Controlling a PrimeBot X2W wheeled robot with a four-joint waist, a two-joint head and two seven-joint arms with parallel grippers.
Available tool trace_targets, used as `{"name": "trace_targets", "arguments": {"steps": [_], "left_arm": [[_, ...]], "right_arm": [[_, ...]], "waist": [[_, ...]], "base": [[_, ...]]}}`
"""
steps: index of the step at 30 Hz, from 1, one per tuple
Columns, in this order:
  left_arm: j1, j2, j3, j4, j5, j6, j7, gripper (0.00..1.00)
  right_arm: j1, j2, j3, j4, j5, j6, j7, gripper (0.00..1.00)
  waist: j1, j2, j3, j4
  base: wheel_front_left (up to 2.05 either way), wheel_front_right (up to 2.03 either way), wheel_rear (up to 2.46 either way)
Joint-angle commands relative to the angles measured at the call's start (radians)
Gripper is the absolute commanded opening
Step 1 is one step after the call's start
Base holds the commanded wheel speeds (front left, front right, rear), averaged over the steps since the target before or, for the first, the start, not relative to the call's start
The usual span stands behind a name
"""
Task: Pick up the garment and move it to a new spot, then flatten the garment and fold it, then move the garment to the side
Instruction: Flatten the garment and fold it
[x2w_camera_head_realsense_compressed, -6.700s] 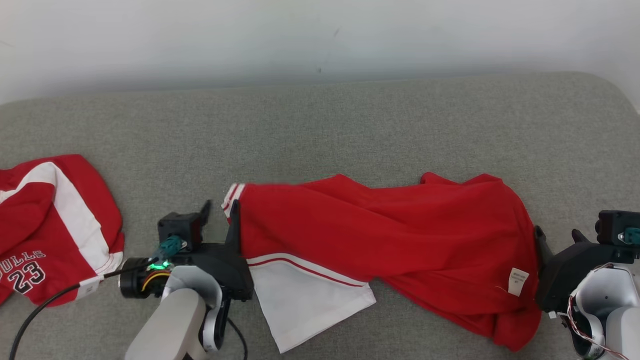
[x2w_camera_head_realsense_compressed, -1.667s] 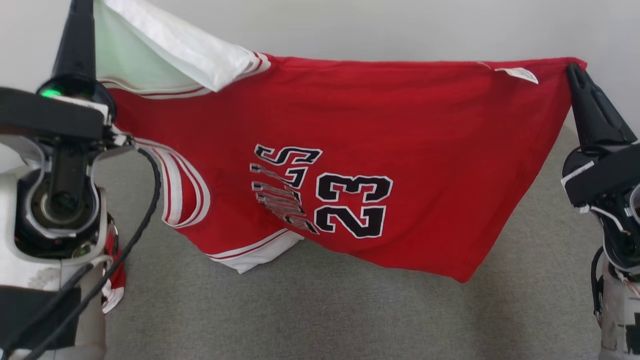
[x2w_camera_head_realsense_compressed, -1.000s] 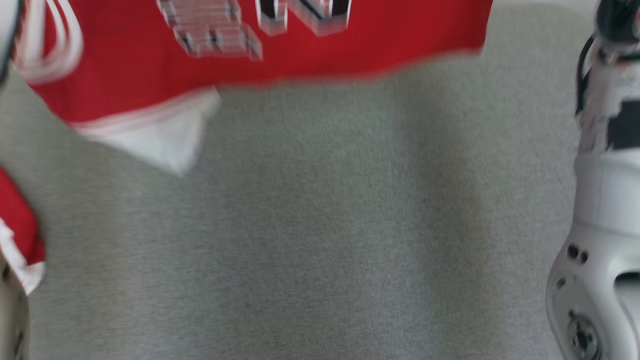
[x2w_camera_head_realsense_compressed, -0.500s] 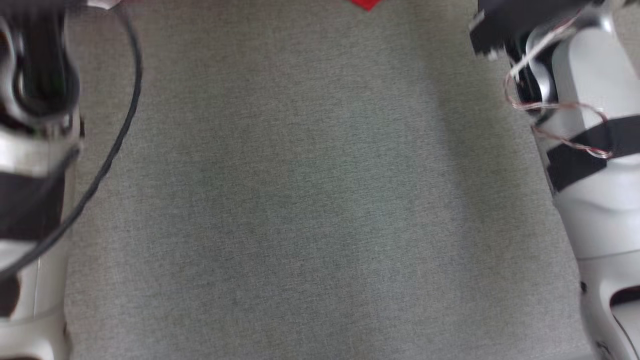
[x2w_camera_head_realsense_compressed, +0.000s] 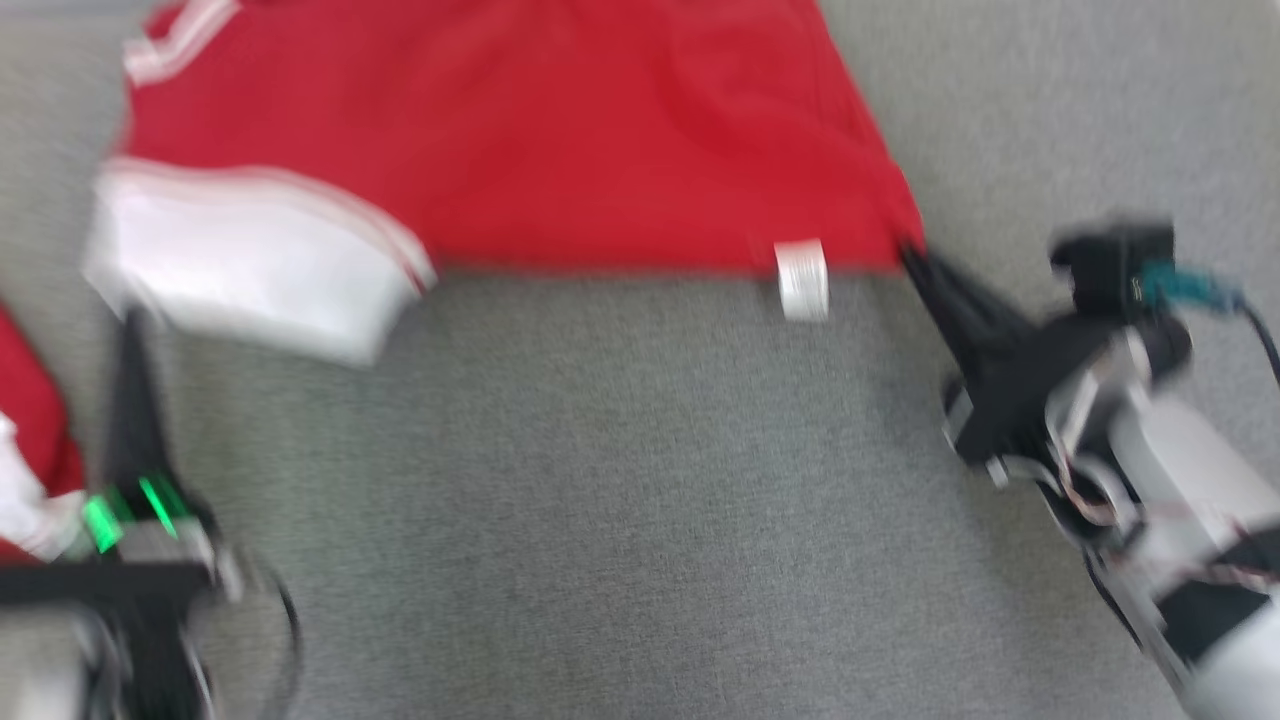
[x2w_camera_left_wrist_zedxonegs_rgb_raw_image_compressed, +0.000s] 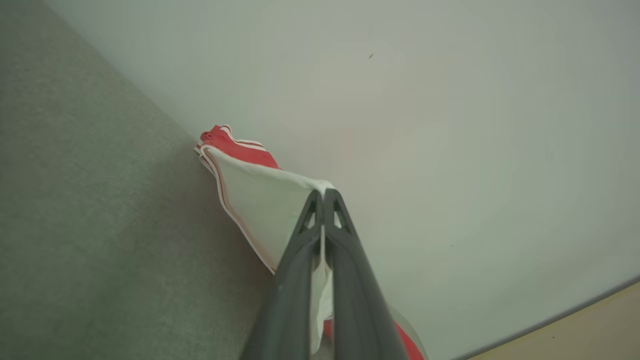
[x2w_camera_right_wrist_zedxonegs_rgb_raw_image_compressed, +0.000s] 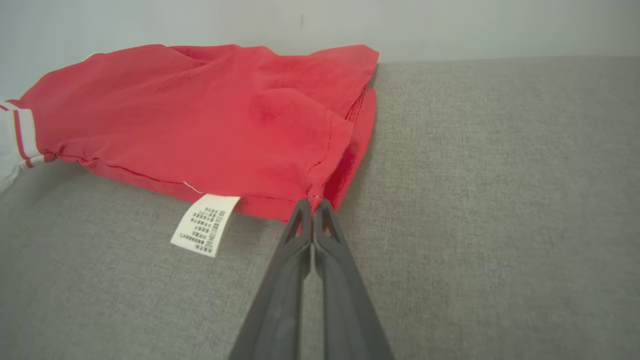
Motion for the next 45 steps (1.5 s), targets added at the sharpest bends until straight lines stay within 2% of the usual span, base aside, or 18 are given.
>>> {"name": "trace_targets", "arguments": {"steps": [1, 4, 10, 16, 20, 21, 22, 25, 28, 33, 37, 39, 42, 45], "left_arm": [[0.099, -0.010, -0.015, -0.031, -0.037, -0.003, 0.030, 0.00], [0.264, -0.029, -0.040, -0.064, -0.121, -0.002, 0.090, 0.00], [0.505, -0.004, -0.132, -0.081, -0.267, -0.014, 0.263, 0.00], [0.609, 0.005, -0.135, -0.103, -0.360, -0.025, 0.323, 0.00], [0.693, 0.019, -0.131, -0.171, -0.463, -0.031, 0.386, 0.00], [0.705, 0.013, -0.116, -0.196, -0.485, -0.033, 0.386, 0.00], [0.717, -0.015, -0.070, -0.267, -0.553, -0.035, 0.380, 0.00], [0.726, -0.072, 0.009, -0.376, -0.652, -0.036, 0.394, 0.00], [0.725, -0.125, 0.068, -0.431, -0.710, -0.034, 0.432, 0.00], [0.655, -0.172, 0.117, -0.407, -0.656, -0.034, 0.457, 0.00], [0.504, -0.157, 0.110, -0.369, -0.536, -0.033, 0.440, 0.00], [0.375, -0.125, 0.099, -0.340, -0.461, 0.000, 0.429, 0.00], [0.129, -0.088, 0.079, -0.288, -0.350, 0.085, 0.400, 0.00], [-0.126, -0.082, 0.049, -0.237, -0.268, 0.137, 0.365, 0.00]], "right_arm": [[0.068, -0.033, -0.016, -0.015, 0.015, 0.001, 0.024, 0.00], [0.187, -0.054, -0.050, -0.025, 0.016, 0.001, 0.072, 0.00], [0.399, -0.051, -0.177, -0.037, -0.006, 0.001, 0.141, 0.00], [0.521, -0.022, -0.286, -0.093, -0.035, 0.001, 0.168, 0.00], [0.607, 0.023, -0.356, -0.179, -0.072, 0.001, 0.239, 0.00], [0.620, 0.027, -0.368, -0.192, -0.077, 0.001, 0.251, 0.00], [0.642, 0.038, -0.392, -0.223, -0.085, 0.001, 0.263, 0.00], [0.669, 0.064, -0.405, -0.268, -0.088, 0.001, 0.278, 0.00], [0.680, 0.074, -0.412, -0.301, -0.090, 0.001, 0.294, 0.00], [0.641, 0.095, -0.437, -0.351, -0.098, 0.001, 0.258, 0.00], [0.542, 0.123, -0.489, -0.400, -0.130, 0.001, 0.188, 0.00], [0.455, 0.131, -0.501, -0.420, -0.163, 0.001, 0.165, 0.00], [0.303, 0.143, -0.500, -0.432, -0.206, 0.001, 0.143, 0.00], [0.159, 0.165, -0.498, -0.412, -0.251, 0.001, 0.123, 0.00]], "waist": [[0.0003, 0.0000, -0.119, 0.048], [0.0003, 0.0000, -0.189, 0.059], [0.0003, 0.0000, -0.307, 0.084], [0.0003, 0.0000, -0.372, 0.102], [0.0003, 0.0000, -0.415, 0.108], [0.0003, 0.0000, -0.419, 0.110], [0.0003, 0.0000, -0.425, 0.113], [0.0003, 0.0000, -0.430, 0.115], [0.0003, 0.0000, -0.433, 0.112], [0.0003, 0.0000, -0.434, 0.103], [0.0003, 0.0000, -0.432, 0.088], [0.0003, 0.0000, -0.430, 0.081], [0.0003, 0.0000, -0.422, 0.069], [0.0003, 0.0000, -0.415, 0.052]], "base": [[0.00, 0.00, 0.00], [0.00, 0.00, 0.00], [0.00, 0.00, 0.00], [0.00, 0.00, 0.00], [0.00, 0.00, 0.00], [0.00, 0.00, 0.00], [0.00, 0.00, 0.00], [0.00, 0.00, 0.00], [0.00, 0.00, 0.00], [0.00, 0.00, 0.00], [0.00, 0.00, 0.00], [0.00, 0.00, 0.00], [0.00, 0.00, 0.00], [0.00, 0.00, 0.00]]}}
